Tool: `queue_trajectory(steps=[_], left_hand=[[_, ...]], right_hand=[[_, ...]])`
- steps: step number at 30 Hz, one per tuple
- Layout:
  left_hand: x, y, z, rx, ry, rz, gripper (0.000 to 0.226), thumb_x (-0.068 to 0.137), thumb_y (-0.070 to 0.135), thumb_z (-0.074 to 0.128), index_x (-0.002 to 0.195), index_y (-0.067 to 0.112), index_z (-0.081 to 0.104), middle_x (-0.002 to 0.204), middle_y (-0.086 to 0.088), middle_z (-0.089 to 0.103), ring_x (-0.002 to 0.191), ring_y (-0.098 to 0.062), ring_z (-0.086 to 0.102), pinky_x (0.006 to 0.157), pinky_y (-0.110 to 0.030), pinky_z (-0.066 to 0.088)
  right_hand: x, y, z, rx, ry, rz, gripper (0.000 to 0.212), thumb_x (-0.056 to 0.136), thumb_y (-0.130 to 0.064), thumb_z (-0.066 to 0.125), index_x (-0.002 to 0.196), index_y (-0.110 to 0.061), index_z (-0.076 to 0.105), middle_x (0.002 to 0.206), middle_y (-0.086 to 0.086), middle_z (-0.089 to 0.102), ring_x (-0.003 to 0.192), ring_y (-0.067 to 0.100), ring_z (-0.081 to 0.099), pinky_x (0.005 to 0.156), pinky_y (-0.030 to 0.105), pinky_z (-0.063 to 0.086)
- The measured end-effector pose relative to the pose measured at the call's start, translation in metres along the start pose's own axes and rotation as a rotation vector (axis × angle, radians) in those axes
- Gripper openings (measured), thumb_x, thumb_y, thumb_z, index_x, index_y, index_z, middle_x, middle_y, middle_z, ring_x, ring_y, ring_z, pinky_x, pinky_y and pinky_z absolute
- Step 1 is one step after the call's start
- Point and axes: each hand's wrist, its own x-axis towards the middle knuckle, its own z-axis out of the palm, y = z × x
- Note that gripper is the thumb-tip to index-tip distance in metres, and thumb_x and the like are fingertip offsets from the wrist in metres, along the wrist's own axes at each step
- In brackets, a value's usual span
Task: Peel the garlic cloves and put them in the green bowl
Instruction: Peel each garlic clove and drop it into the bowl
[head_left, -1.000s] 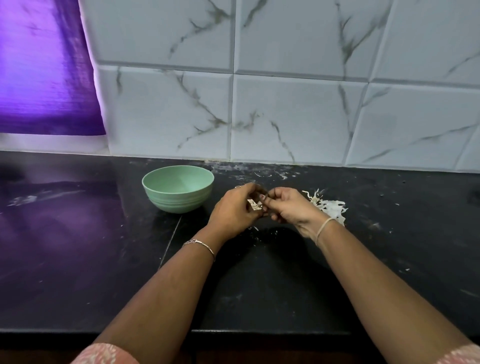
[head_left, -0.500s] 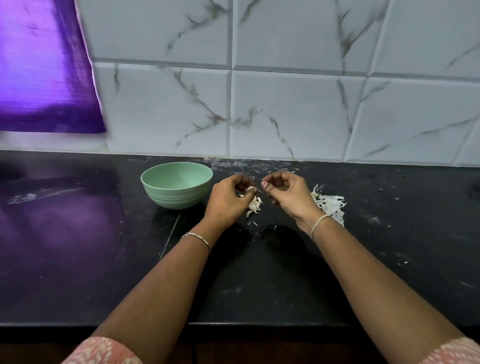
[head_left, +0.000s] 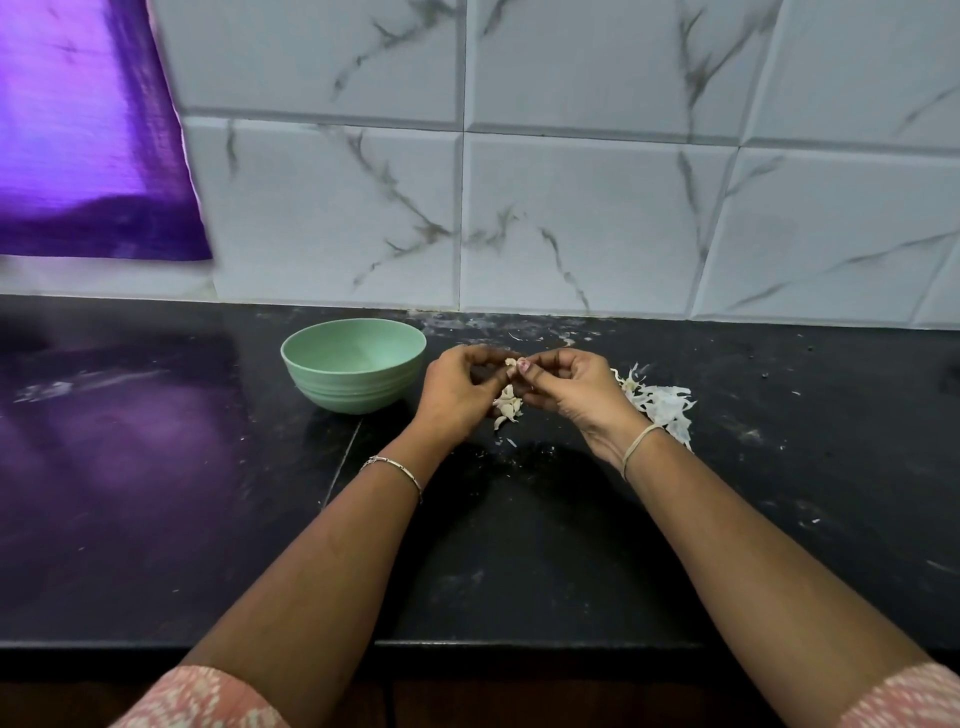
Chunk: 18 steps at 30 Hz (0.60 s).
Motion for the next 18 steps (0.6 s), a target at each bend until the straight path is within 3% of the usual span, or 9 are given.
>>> queue_trajectory(steps=[3, 5, 10, 18], left_hand=[[0.0006, 0.0001, 0.0007, 0.118, 0.052, 0.086, 0.016, 0.086, 0.016, 0.073, 0.101, 0.012, 0.074, 0.089, 0.0, 0.069, 0.066, -0.005, 0.062, 0.054, -0.013, 0.052], [0.0011, 0.0007, 0.0009, 0.217, 0.071, 0.154, 0.017, 0.086, 0.014, 0.073, 0.102, 0.01, 0.075, 0.087, 0.005, 0.064, 0.068, 0.003, 0.057, 0.059, -0.004, 0.044], [0.0014, 0.0008, -0.001, 0.286, 0.068, 0.22, 0.018, 0.085, 0.011, 0.072, 0.103, 0.011, 0.075, 0.084, 0.01, 0.059, 0.068, 0.005, 0.054, 0.063, -0.003, 0.04], [0.0026, -0.0004, -0.0045, 0.338, 0.057, 0.261, 0.018, 0.084, 0.008, 0.072, 0.101, 0.014, 0.077, 0.08, 0.015, 0.055, 0.07, 0.0, 0.055, 0.063, -0.003, 0.04]], right_hand=[[-0.0013, -0.0011, 0.0011, -0.015, 0.001, 0.025, 0.012, 0.085, -0.017, 0.072, 0.082, -0.006, 0.069, 0.078, 0.006, 0.072, 0.071, 0.013, 0.069, 0.067, 0.021, 0.058], [-0.0019, -0.0012, 0.0018, -0.019, 0.016, 0.038, 0.017, 0.083, -0.019, 0.074, 0.083, -0.003, 0.069, 0.081, 0.01, 0.072, 0.071, 0.015, 0.068, 0.066, 0.021, 0.057], [-0.0023, -0.0036, 0.0018, 0.048, -0.015, 0.098, 0.013, 0.085, -0.014, 0.071, 0.079, -0.004, 0.067, 0.078, 0.006, 0.072, 0.072, 0.015, 0.068, 0.074, 0.025, 0.058], [-0.0037, -0.0041, 0.0024, 0.141, -0.065, 0.154, 0.02, 0.091, -0.009, 0.062, 0.071, -0.008, 0.065, 0.076, 0.004, 0.072, 0.067, 0.014, 0.068, 0.067, 0.021, 0.058]])
